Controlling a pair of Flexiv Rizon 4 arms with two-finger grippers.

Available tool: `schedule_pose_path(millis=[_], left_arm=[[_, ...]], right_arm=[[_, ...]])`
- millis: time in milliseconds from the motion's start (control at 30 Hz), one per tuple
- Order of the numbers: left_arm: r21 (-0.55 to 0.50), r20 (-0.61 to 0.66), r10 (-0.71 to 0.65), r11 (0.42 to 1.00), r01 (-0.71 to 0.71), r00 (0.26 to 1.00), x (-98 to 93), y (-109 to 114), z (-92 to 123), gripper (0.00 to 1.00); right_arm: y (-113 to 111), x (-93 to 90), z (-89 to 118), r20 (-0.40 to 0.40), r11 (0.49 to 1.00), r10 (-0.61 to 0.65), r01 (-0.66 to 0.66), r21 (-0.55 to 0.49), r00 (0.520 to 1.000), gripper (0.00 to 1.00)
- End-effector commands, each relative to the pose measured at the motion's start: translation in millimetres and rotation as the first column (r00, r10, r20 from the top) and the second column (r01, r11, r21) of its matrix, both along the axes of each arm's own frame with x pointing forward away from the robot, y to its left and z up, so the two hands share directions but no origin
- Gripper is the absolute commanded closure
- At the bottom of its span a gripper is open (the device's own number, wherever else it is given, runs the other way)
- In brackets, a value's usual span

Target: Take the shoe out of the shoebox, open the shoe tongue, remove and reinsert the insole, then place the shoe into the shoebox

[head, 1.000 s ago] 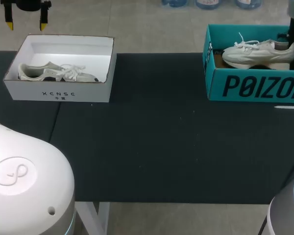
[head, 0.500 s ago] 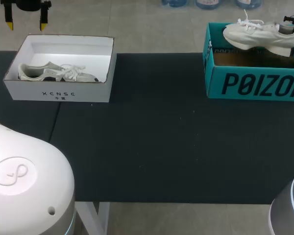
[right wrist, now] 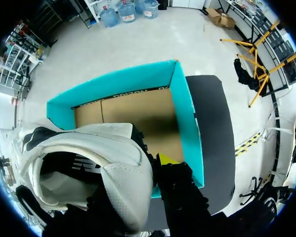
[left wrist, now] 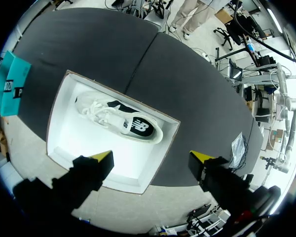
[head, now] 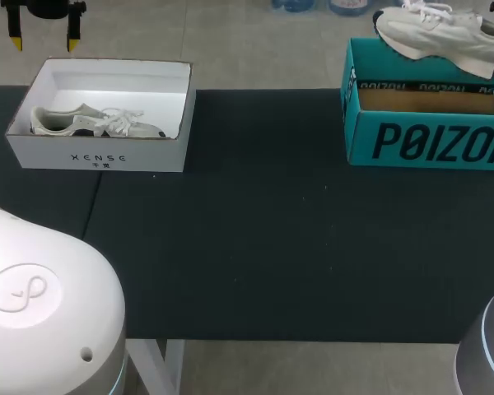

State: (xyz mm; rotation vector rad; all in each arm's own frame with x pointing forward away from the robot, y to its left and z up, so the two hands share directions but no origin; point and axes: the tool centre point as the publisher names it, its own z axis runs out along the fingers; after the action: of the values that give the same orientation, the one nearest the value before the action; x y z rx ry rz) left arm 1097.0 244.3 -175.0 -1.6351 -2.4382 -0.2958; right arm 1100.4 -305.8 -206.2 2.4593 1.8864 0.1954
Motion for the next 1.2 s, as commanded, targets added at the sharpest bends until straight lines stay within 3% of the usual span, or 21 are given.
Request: schedule_pose_path(millis=[33, 633, 967, 1200], left_arm=[[0.002, -0.002, -0.001, 1.000, 0.001, 1.000, 0.7, 0.1, 0.7, 0.00], [0.002, -0.002, -0.001, 1.000, 0.001, 1.000, 0.7, 0.1, 0.7, 0.00], [0.002, -0.002, -0.001, 1.000, 0.001, 1.000, 0.7, 0.1, 0.7, 0.00], [0.002, -0.002, -0.001, 1.000, 0.001, 1.000, 0.7, 0.1, 0.7, 0.00]], right_arm=[[17.9, -63.6, 41.7, 0.219, 0.998, 0.013, 0.002, -0.069, 0.976, 1.00], [80.4, -170.4, 45.1, 0.191, 0.965, 0.231, -0.200, -0.169, 0.954, 1.00], [153.9, -234.6, 34.5, 0.159, 0.962, 0.250, -0.228, -0.148, 0.955, 1.00], [209.0, -262.3, 13.4, 0.127, 0.951, 0.290, -0.271, -0.146, 0.949, 1.00]])
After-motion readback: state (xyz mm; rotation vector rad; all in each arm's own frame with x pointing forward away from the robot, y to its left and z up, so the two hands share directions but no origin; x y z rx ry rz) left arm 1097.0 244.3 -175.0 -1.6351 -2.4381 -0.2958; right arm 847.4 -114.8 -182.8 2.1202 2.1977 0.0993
